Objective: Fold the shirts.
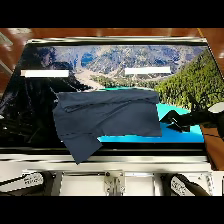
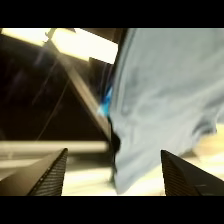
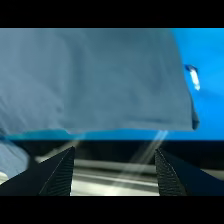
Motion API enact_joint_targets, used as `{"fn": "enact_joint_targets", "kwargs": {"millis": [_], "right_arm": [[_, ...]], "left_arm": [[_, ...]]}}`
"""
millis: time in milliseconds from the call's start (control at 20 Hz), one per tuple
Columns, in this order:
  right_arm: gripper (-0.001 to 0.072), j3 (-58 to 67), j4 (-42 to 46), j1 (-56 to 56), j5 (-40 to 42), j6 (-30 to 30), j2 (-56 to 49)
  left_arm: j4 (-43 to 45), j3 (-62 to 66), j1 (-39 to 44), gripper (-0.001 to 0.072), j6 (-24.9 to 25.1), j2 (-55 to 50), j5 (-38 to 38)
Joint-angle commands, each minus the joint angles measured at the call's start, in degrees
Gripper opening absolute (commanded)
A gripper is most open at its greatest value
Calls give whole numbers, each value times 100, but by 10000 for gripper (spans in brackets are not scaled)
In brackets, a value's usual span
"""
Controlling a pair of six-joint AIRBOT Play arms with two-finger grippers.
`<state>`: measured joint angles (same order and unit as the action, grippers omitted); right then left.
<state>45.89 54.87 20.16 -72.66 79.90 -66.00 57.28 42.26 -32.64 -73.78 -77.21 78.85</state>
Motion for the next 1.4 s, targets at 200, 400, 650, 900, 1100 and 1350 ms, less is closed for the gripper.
{"fn": "enact_joint_targets", "kwargs": {"millis": [200, 400, 650, 900, 1100, 1350], "right_arm": [[619, -192, -680, 96, 262, -157, 98], [620, -192, -629, 96, 413, -155, 98], [619, -192, -627, 96, 472, -155, 98], [621, -273, 669, 138, 404, 306, 92], [631, -713, 636, 605, 398, 354, -37], [631, -721, 258, 605, 702, 284, -752]], "left_arm": [[-1014, -647, 610, 712, 120, 74, -1674], [-1172, -649, 962, 712, 133, -92, -1757], [-1333, -647, 1182, 368, 133, -369, -1847], [-1381, -570, 1182, 36, 597, -332, -1421], [-1384, -496, 1182, 36, 671, -131, -1366], [-1386, -457, 1182, 36, 667, 168, -1366]]}}
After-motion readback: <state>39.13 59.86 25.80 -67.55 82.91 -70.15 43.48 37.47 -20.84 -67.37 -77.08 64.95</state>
